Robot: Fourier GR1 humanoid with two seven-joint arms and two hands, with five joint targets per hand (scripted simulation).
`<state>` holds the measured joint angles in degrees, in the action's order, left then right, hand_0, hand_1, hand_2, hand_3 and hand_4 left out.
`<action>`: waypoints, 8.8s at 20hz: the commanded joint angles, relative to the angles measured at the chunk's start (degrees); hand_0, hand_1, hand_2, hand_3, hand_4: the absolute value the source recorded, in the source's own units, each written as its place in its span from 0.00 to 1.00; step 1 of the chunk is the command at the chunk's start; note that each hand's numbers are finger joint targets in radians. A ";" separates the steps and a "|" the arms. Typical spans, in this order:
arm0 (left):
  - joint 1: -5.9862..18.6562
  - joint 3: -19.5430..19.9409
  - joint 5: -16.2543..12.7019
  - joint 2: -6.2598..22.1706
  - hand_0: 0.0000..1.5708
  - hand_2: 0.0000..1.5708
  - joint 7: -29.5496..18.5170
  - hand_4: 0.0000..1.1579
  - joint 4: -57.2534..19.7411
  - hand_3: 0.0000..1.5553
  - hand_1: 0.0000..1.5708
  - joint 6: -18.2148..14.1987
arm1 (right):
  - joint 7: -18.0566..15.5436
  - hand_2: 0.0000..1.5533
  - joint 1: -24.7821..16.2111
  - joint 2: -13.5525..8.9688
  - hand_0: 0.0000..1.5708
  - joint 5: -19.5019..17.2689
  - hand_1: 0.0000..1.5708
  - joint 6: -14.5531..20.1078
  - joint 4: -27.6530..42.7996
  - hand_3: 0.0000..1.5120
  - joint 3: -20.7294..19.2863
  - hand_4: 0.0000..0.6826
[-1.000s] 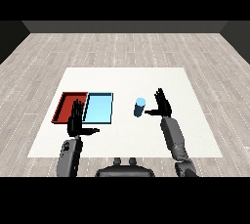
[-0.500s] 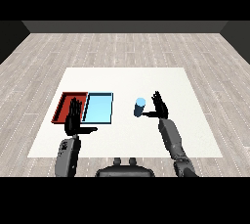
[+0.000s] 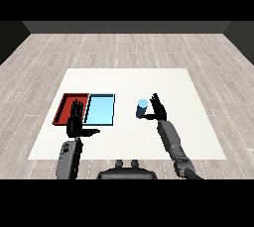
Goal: Pick the blue can and put it in the blue box
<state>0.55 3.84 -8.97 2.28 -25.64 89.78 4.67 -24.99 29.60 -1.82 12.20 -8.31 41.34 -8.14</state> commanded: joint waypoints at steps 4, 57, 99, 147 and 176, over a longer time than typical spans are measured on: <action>-2.16 -1.55 0.91 -0.87 0.00 0.00 -0.52 0.00 2.50 0.00 0.00 -0.26 | -0.48 0.00 2.86 -1.27 0.00 0.74 0.00 -1.40 -4.16 0.00 -0.89 0.00; 3.50 -4.22 6.02 -1.16 0.00 0.00 3.24 0.00 -2.17 0.00 0.00 -2.66 | -4.67 0.94 17.30 -2.13 0.94 0.74 0.94 10.22 -15.58 0.93 7.08 0.94; 20.54 -27.06 -6.49 -2.28 0.00 0.00 5.33 0.00 -26.32 0.00 0.00 -18.14 | 7.44 0.93 1.36 1.82 0.89 -0.66 0.89 21.83 27.08 0.93 28.25 0.99; 27.79 -35.16 -2.69 -2.16 0.40 0.46 3.78 0.57 -31.04 0.33 0.40 -35.82 | 9.10 0.94 4.28 1.74 0.91 6.92 0.91 29.66 31.40 0.92 43.45 0.87; 26.67 -26.74 -6.07 -1.84 1.00 1.00 -1.51 0.98 -38.71 0.97 1.00 -27.93 | 8.44 0.00 -6.37 1.31 0.00 5.83 0.00 21.00 37.46 0.00 34.77 0.00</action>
<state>26.43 -26.86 -16.15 0.46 -24.68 53.77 -26.05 -16.68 26.55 -0.82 19.94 13.59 75.18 27.42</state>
